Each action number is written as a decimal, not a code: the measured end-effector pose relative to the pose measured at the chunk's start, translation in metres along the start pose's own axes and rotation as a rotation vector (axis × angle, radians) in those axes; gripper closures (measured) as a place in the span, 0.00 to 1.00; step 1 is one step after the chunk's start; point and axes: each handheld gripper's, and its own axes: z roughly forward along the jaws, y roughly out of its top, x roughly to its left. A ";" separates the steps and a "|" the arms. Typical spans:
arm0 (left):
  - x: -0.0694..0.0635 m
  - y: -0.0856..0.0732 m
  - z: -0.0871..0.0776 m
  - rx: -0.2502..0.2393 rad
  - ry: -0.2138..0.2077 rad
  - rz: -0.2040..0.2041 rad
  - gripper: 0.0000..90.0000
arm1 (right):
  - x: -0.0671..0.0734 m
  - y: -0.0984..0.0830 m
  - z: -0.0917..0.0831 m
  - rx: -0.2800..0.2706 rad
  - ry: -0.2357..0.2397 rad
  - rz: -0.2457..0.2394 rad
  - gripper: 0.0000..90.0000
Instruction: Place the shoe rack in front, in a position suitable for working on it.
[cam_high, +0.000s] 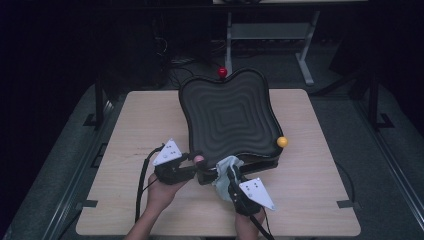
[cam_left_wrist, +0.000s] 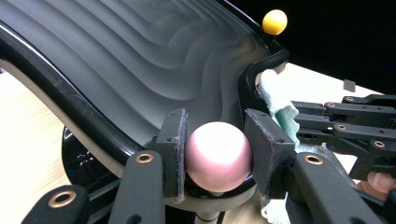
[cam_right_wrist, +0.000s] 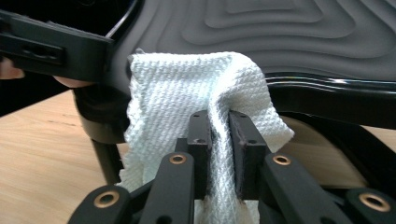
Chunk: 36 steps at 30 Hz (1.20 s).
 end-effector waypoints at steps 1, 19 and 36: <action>0.001 0.000 0.000 -0.002 0.003 -0.001 0.67 | 0.005 -0.001 -0.001 -0.002 0.009 -0.014 0.88; 0.008 0.002 -0.002 0.022 -0.025 0.003 0.67 | -0.014 0.009 -0.001 0.006 -0.051 -0.063 0.89; 0.026 0.001 -0.016 0.038 -0.006 0.003 0.67 | -0.071 0.012 -0.016 0.015 -0.236 -0.023 0.89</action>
